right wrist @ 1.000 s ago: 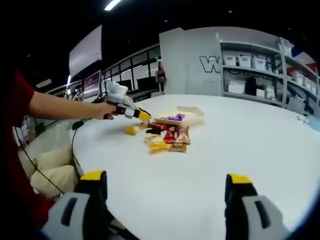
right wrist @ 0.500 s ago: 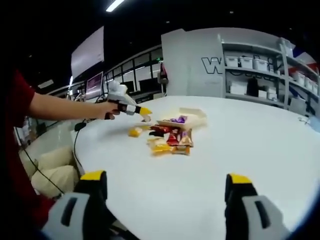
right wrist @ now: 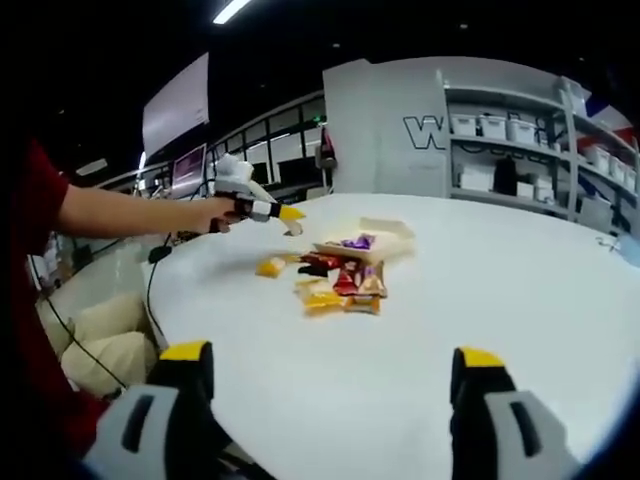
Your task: Place the target food into the container with the food tongs after gripping and lifting it, then release it inside without dropping or visibly crushing the food.
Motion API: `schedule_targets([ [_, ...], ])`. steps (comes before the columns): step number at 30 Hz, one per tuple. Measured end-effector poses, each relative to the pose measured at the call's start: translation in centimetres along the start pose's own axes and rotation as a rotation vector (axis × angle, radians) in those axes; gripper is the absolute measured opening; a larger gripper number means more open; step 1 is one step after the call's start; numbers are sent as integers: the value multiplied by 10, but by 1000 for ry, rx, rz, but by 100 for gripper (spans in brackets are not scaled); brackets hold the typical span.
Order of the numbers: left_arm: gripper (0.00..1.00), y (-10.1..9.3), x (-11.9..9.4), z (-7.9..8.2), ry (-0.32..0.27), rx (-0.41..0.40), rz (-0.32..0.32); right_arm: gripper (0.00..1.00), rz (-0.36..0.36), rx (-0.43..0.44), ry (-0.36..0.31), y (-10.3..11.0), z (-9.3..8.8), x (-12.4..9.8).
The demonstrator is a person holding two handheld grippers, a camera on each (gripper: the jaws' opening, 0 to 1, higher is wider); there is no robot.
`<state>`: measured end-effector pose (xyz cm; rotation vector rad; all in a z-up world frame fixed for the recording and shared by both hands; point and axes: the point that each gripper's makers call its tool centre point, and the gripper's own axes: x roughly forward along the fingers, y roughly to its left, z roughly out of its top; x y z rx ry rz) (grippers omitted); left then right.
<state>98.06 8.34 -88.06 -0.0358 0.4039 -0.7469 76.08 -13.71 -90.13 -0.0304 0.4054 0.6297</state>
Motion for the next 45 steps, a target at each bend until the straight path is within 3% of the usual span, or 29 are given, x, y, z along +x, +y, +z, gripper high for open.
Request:
schedule_targets([
  [31, 21, -16, 44, 30, 9, 51, -59, 98, -42, 17, 8, -14, -5, -10],
  [37, 24, -15, 44, 32, -7, 97, -55, 99, -22, 33, -2, -12, -4, -10],
  [45, 24, -16, 37, 38, -20, 75, -61, 99, -21, 9, 5, -10, -5, -9],
])
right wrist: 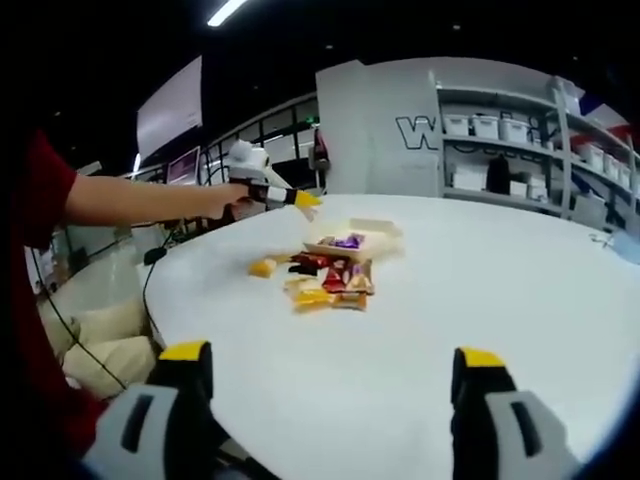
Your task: Place the target food into the container with the food tongs after gripping and lifting it, then release it inside without dropping or visibly crushing the food.
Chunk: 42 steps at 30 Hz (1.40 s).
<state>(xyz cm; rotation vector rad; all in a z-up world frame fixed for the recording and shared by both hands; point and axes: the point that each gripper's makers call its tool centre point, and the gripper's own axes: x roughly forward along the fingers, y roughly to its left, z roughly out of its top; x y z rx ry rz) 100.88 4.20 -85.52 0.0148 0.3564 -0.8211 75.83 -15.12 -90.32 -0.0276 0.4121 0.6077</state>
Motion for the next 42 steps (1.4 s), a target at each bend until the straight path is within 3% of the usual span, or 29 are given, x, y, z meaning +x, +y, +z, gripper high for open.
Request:
schedule_targets([
  [16, 24, -9, -14, -5, 6, -16, -1, 99, 17, -26, -3, 8, 4, -2],
  [42, 25, -26, -31, -50, 65, -61, -37, 99, 27, -21, -8, 13, 3, 0],
])
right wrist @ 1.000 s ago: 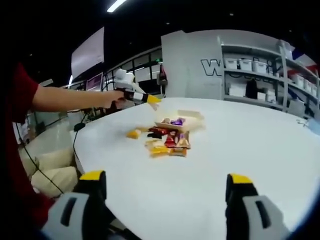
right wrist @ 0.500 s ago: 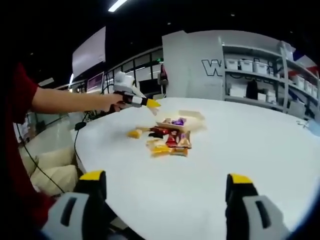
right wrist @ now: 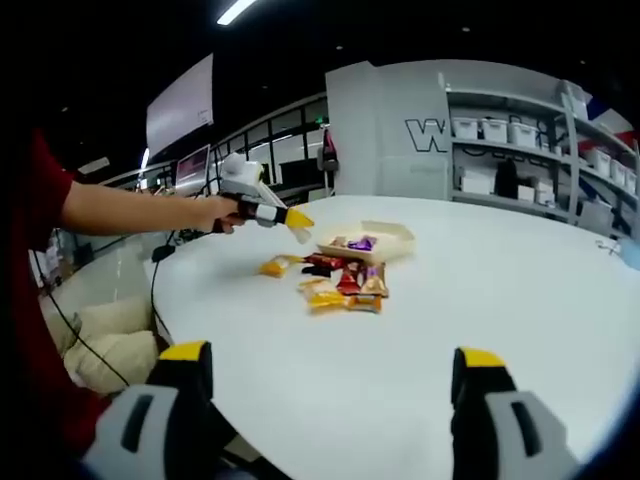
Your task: Place the target food into the container with the food tongs after gripping and lifting it, then release it inside without dropping or visibly crushing the food.
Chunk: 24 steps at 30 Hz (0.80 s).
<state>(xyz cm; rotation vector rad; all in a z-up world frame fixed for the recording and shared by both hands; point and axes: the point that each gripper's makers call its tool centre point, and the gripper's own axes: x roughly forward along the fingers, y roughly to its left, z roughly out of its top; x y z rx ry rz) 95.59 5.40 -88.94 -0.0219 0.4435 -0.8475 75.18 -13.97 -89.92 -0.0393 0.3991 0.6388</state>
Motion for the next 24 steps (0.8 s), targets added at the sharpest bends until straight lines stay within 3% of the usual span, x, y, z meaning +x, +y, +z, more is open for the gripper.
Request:
schedule_targets([
  [10, 25, -4, -11, -9, 13, 5, 4, 99, 11, -3, 2, 6, -1, 4],
  [24, 26, -21, -14, -30, 48, -13, -63, 99, 33, 9, -10, 13, 1, 8],
])
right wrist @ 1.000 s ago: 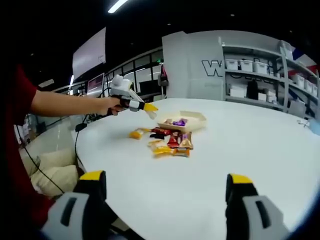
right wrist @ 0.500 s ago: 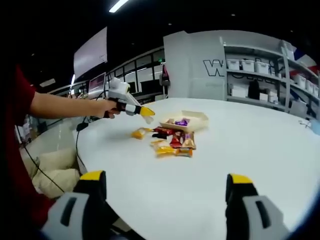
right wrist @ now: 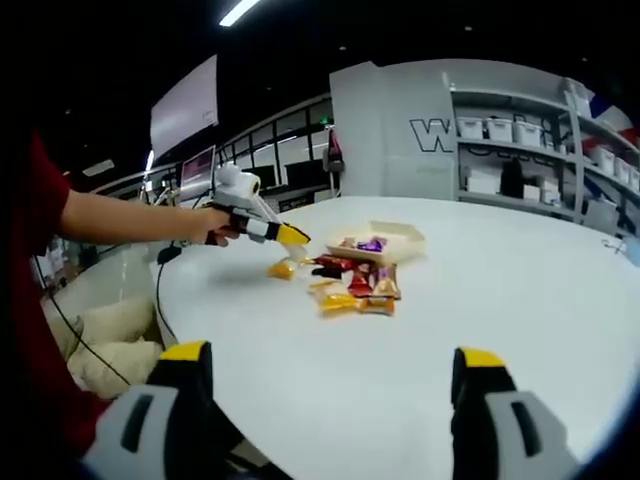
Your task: Place the target food into the container with the food tongs after gripping and lifting it, then release it inside without dropping or visibly crushing the food.
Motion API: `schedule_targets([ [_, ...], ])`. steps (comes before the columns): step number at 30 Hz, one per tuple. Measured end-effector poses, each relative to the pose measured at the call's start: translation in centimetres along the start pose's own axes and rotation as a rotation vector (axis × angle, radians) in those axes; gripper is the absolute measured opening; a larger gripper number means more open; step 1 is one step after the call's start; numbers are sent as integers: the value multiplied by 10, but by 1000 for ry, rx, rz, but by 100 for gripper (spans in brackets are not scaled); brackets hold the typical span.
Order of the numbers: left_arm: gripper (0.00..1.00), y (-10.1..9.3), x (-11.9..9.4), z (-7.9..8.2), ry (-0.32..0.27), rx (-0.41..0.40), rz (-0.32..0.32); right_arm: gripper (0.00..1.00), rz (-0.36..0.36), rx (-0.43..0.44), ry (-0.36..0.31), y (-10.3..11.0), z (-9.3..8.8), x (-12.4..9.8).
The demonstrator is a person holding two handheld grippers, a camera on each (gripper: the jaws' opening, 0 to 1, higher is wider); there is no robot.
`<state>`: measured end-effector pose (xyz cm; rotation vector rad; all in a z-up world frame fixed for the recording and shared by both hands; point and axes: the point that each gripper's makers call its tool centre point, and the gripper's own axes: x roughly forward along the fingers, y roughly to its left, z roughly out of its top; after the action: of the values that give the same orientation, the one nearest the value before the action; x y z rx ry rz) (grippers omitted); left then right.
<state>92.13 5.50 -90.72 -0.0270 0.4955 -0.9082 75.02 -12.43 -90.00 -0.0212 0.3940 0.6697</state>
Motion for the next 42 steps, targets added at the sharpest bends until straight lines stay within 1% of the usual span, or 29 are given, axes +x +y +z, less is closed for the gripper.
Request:
schedule_targets([
  [4, 26, -4, -1, -2, 2, -18, -18, 99, 4, -3, 2, 2, 0, 1],
  [7, 26, -7, -1, -5, 12, -5, -26, 99, 6, -6, 3, 2, 0, 1],
  [9, 26, -8, -2, -8, 19, -11, -33, 99, 9, -10, 4, 3, 1, 2],
  [11, 26, -7, -2, -10, 24, -6, -30, 99, 12, -11, 3, 4, 1, 2],
  [13, 26, -9, -3, -12, 28, -25, -36, 99, 16, -15, 6, 5, 0, 1],
  [17, 26, -16, -7, -18, 40, -8, -50, 99, 19, -17, 15, 6, -3, 3],
  [21, 26, -10, -11, -19, 38, -19, -40, 99, 31, -24, 17, 11, -2, 7],
  [23, 26, -9, -13, -20, 38, -42, -37, 99, 34, -27, 16, 13, -1, 8],
  [26, 26, -10, -17, -21, 36, -30, -36, 99, 38, -30, 17, 15, -1, 9],
  [28, 26, -9, -20, -22, 39, -27, -30, 99, 39, -32, 18, 16, -1, 10],
  [30, 26, -5, -25, -22, 43, -25, -7, 99, 40, -32, 21, 17, -2, 10],
  [33, 26, 0, -31, -18, 26, 10, 16, 99, 43, -33, 24, 18, -3, 10],
  [34, 26, 4, -34, -16, 18, -2, 27, 99, 43, -34, 25, 19, -4, 10],
  [37, 27, 11, -39, -9, -5, 1, 55, 99, 45, -35, 25, 20, -4, 10],
  [39, 27, 13, -40, -6, -14, -1, 59, 99, 44, -34, 22, 20, -3, 10],
  [40, 27, 18, -40, -4, -20, 17, 76, 99, 45, -33, 22, 21, -3, 11],
  [42, 27, 22, -40, -5, -12, 29, 96, 99, 44, -34, 21, 21, -3, 11],
])
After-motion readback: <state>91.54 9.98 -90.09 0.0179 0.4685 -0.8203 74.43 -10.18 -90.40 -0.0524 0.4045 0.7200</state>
